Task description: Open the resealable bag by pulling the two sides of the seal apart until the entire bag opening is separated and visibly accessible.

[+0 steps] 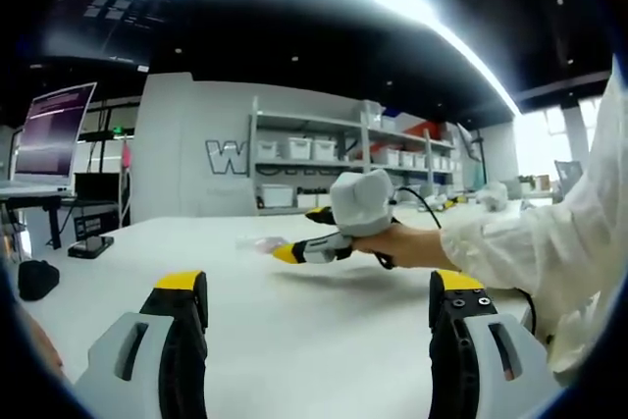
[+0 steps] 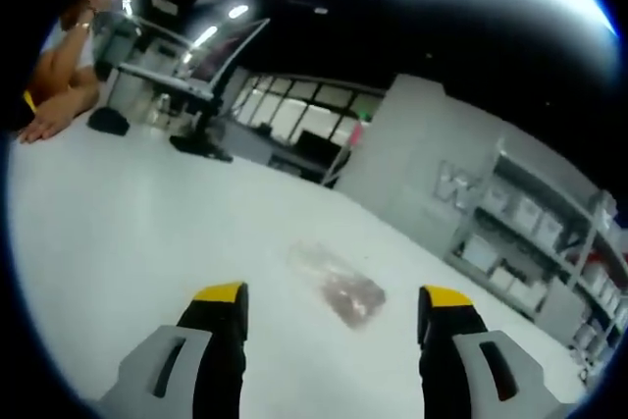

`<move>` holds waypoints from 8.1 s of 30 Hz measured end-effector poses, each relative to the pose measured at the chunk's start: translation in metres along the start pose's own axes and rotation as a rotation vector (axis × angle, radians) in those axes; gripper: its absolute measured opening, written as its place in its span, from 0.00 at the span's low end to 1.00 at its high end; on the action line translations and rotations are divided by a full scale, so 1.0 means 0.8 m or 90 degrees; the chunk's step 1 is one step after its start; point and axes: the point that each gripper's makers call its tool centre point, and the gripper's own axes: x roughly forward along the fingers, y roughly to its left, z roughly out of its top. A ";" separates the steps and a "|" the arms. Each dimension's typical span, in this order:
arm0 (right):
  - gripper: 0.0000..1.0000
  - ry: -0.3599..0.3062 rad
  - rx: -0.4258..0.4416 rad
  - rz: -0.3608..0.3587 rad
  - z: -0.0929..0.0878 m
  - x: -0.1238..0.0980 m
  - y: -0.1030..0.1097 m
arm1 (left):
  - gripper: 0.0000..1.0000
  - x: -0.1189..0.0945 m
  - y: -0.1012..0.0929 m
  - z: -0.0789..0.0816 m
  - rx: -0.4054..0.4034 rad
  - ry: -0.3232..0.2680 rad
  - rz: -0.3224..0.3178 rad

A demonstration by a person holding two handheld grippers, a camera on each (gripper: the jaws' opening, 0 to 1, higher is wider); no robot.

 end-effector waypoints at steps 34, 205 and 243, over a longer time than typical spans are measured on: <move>0.66 0.014 -0.162 -0.027 0.005 0.034 -0.002 | 0.91 0.007 0.005 -0.008 -0.012 0.003 -0.003; 0.00 0.035 -0.116 -0.051 0.009 0.137 -0.004 | 0.88 0.001 0.013 -0.014 -0.050 -0.006 -0.015; 0.00 -0.050 -0.063 -0.102 0.075 0.097 -0.065 | 0.88 -0.003 0.005 -0.013 -0.049 -0.006 -0.020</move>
